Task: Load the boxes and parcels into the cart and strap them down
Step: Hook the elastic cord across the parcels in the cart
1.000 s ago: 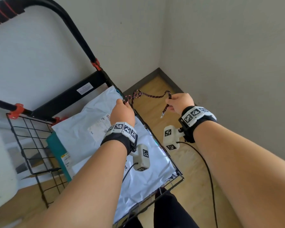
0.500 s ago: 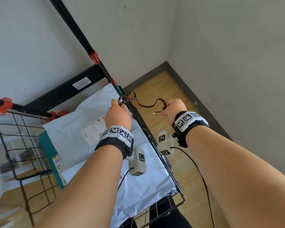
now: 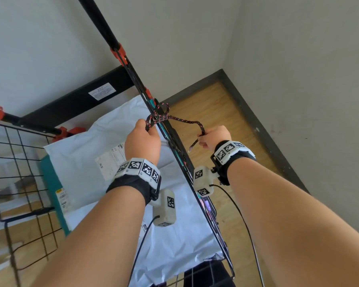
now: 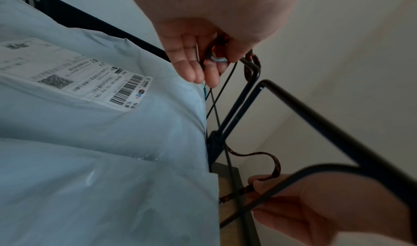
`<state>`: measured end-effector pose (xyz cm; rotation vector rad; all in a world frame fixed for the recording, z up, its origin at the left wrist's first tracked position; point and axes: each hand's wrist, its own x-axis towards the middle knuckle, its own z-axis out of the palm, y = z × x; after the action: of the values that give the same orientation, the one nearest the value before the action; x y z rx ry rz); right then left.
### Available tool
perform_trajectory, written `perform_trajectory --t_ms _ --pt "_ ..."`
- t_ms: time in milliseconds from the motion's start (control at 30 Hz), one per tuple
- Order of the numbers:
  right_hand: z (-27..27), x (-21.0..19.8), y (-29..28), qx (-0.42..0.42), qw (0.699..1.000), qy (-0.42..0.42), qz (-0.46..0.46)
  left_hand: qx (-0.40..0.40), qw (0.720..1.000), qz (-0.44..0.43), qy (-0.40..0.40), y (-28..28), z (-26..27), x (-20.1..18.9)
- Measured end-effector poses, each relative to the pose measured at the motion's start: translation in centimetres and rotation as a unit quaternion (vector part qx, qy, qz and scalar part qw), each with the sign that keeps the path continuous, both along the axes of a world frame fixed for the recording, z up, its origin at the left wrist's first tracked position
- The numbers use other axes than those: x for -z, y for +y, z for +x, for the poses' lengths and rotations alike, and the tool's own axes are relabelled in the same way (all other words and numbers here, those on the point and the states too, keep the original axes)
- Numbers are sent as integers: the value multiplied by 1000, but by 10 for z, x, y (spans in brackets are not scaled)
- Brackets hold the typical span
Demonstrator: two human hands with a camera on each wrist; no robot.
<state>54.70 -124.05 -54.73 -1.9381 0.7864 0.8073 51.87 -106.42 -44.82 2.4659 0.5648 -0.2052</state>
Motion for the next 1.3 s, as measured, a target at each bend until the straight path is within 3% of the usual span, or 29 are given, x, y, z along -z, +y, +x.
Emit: perform_trajectory --t_ms 200,367,567,833,933,1033,1133,1300 --pt "8 20 3 -50 998 37 16 21 999 21 17 -2 -2 7" --pt "7 28 6 -110 993 27 -41 37 998 41 20 -4 -2 13" --pt "11 43 9 -171 985 22 -28 47 997 51 14 -6 -2 19" --pt "15 57 17 -157 987 35 23 56 997 54 7 -3 -2 20" --pt "14 58 21 -192 980 44 40 57 997 53 6 -3 -3 21" --pt "10 57 19 -112 989 34 94 58 997 48 9 -3 -2 20" --pt "8 48 17 -77 990 28 115 56 997 44 13 -3 -2 18" --pt "12 15 12 -113 984 68 117 54 997 43 23 -1 -3 8"
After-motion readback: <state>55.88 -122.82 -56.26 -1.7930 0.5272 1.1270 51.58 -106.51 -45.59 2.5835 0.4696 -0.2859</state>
